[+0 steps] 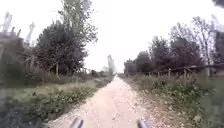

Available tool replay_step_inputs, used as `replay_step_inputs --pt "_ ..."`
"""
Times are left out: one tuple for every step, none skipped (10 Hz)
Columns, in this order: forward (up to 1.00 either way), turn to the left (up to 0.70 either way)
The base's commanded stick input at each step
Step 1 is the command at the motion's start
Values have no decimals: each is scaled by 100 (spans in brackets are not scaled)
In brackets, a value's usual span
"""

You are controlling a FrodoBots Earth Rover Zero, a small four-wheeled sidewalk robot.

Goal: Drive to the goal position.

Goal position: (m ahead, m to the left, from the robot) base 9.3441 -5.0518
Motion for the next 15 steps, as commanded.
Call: replay_step_inputs --pt "70 0" --pt "70 0" --pt "70 0" --pt "70 0" --pt "70 0" --pt "70 0" --pt "70 0" --pt "70 0" --pt "70 0" --pt "70 -16" --pt "70 -32" --pt "70 -23" --pt "70 -8" --pt "70 -6" --pt "70 -6"
